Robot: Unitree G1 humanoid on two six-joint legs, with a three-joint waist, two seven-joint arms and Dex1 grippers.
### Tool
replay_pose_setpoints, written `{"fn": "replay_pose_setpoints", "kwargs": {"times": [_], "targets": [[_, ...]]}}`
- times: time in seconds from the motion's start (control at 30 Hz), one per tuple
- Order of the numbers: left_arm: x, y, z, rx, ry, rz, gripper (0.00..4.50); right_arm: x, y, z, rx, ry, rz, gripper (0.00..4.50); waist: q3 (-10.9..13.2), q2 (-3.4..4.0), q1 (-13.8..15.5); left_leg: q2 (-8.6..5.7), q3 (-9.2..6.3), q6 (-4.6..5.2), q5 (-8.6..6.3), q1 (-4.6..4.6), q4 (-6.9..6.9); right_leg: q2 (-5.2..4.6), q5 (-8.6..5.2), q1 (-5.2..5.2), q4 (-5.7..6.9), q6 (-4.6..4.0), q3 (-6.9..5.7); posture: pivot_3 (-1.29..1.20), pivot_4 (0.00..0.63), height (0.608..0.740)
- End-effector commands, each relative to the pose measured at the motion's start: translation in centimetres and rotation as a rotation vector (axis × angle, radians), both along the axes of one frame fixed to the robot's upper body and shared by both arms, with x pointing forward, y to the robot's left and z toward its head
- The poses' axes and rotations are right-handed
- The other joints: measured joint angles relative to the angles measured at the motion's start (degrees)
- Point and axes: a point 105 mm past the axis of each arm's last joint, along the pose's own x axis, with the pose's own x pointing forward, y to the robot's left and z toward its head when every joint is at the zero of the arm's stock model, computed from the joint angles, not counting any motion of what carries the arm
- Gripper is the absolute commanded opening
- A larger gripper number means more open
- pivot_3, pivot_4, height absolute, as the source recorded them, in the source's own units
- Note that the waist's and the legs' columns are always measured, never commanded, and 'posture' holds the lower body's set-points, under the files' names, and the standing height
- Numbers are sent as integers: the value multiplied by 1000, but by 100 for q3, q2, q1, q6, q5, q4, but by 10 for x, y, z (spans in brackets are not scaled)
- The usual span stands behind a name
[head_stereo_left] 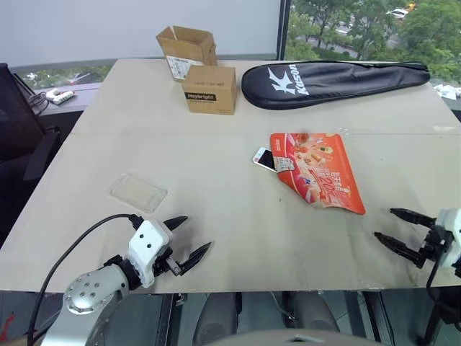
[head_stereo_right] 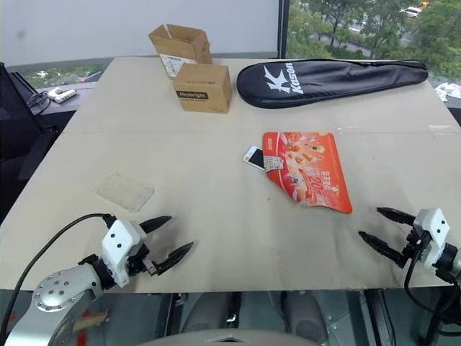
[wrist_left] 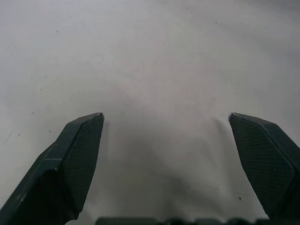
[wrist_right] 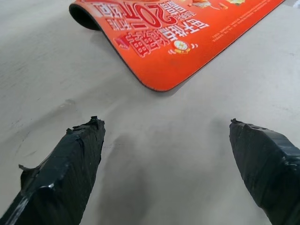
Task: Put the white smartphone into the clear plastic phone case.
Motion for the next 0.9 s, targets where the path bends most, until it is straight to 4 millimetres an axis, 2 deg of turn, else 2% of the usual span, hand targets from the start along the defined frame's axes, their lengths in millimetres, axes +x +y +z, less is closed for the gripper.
{"fn": "replay_pose_setpoints", "kwargs": {"times": [0.03,0.63,0.73,0.9], "targets": [[1,1,4,0,-27,-8,4472,1,-5,10,-18,-52,-13,4500,0,0,1,0,0,0,0,0,0,0,0,0,0,0,0,0,150,740],[8,3,3,-19,-42,-14,4472,6,11,18,1,-92,0,4500,-1,2,6,0,-1,1,-1,0,0,0,1,0,0,-2,0,0,150,740],[10,2,7,-37,-57,-20,4472,13,24,32,58,-142,4,4500,-1,2,-5,0,-1,1,-1,0,0,1,1,0,0,-2,0,0,150,740],[11,-5,22,-120,-78,-73,4472,26,60,56,132,-218,49,4500,-2,3,-2,4,-2,1,-1,0,0,1,2,0,1,-2,0,0,150,740]]}}
